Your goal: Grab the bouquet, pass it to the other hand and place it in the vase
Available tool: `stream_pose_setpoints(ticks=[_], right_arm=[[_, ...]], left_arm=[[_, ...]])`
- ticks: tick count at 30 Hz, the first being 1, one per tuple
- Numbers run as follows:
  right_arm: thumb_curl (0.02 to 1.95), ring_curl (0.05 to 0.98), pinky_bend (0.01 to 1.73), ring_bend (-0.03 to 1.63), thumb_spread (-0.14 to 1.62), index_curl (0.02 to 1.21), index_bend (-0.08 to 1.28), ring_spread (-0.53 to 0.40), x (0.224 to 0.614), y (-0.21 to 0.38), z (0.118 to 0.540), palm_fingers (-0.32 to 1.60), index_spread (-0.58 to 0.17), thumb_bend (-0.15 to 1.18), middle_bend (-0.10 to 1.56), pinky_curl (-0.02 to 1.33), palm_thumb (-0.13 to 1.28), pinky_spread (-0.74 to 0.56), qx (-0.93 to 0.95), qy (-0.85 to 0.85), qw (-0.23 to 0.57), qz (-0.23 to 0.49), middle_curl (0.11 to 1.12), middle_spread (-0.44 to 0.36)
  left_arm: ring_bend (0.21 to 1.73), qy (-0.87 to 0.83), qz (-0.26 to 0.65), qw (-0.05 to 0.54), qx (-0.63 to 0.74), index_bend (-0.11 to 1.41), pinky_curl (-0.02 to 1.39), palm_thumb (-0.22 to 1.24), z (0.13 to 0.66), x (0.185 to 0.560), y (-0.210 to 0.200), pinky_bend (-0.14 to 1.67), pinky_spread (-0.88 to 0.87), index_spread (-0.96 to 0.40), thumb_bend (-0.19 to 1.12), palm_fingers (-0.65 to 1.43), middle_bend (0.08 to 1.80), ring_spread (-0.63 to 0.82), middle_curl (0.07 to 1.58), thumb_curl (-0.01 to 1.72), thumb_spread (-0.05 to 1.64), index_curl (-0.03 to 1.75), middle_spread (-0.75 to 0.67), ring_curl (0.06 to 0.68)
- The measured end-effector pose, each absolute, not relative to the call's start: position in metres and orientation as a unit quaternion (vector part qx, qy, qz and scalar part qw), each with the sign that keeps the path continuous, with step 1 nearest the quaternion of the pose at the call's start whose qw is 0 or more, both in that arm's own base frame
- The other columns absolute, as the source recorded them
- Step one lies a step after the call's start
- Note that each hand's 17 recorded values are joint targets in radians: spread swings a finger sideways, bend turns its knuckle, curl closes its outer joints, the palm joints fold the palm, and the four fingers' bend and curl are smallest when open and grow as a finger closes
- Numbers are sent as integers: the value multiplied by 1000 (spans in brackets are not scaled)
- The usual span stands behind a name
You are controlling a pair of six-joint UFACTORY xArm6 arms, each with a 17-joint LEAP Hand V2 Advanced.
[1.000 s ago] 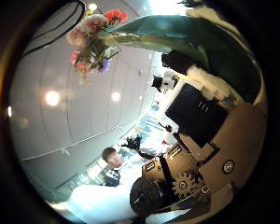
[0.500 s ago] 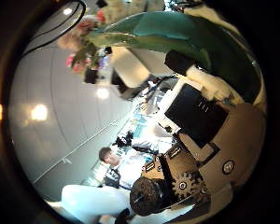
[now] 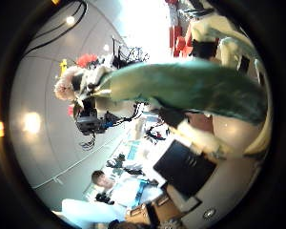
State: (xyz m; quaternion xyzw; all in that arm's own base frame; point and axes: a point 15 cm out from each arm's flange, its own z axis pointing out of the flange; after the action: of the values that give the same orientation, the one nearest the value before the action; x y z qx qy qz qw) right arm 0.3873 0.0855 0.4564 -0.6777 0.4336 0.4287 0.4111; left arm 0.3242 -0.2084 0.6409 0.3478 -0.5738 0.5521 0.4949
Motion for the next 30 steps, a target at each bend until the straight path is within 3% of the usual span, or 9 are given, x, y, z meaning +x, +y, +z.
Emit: stream_pose_setpoints(ticks=[1, 4, 5, 11, 17, 23, 30], right_arm=[[916, 673, 1135, 1314, 1004, 682, 426, -179, 389, 84, 456, -54, -284, -42, 916, 855, 725, -261, -675, 435, 413, 430, 632, -101], [827, 557, 1072, 1063, 1014, 545, 280, -65, 390, 79, 454, -215, -292, -45, 652, 781, 686, -36, -671, 440, 414, 430, 511, -11], [786, 505, 1029, 947, 1018, 503, 229, 10, 391, 78, 452, -218, -299, -41, 559, 746, 674, 67, -669, 441, 414, 432, 468, 33], [669, 361, 819, 637, 1028, 407, 136, 161, 396, 75, 449, -193, -326, -35, 352, 610, 638, 326, -664, 448, 418, 429, 376, 122], [586, 299, 711, 519, 1033, 314, 112, 215, 400, 72, 439, -107, -327, -26, 246, 502, 645, 443, -653, 462, 421, 427, 338, 147], [545, 278, 675, 481, 1034, 263, 119, 229, 408, 73, 428, -70, -319, -24, 206, 451, 657, 469, -646, 478, 425, 418, 328, 150], [512, 266, 660, 461, 1033, 223, 123, 234, 408, 77, 421, -51, -316, -25, 191, 407, 665, 477, -640, 484, 423, 420, 324, 150]], left_arm=[[1486, -575, 559, 485, 350, 928, 771, 954, 645, 325, -203, 1256, -464, -492, 230, 1132, 1199, -388, 897, 628, 1050, 748, -393, 556], [1515, -592, 573, 444, 353, 955, 807, 970, 667, 325, -190, 1275, -484, -520, 225, 1101, 1233, -387, 911, 661, 1054, 799, -414, 568], [1522, -597, 572, 433, 358, 959, 818, 971, 671, 325, -186, 1278, -490, -528, 221, 1093, 1241, -386, 914, 670, 1055, 814, -419, 570], [1543, -606, 575, 362, 413, 957, 872, 978, 677, 329, -147, 1270, -520, -569, 196, 1070, 1268, -382, 920, 721, 1061, 888, -447, 577], [1549, -586, 585, 322, 459, 933, 917, 980, 665, 338, -106, 1247, -544, -594, 170, 1066, 1275, -380, 919, 761, 1068, 948, -462, 576], [1550, -547, 605, 316, 486, 903, 955, 983, 641, 351, -70, 1222, -564, -614, 146, 1068, 1275, -379, 916, 791, 1075, 997, -471, 574], [1548, -538, 604, 316, 496, 870, 994, 993, 624, 362, -58, 1194, -584, -634, 124, 1073, 1273, -378, 914, 820, 1083, 1045, -476, 572]])
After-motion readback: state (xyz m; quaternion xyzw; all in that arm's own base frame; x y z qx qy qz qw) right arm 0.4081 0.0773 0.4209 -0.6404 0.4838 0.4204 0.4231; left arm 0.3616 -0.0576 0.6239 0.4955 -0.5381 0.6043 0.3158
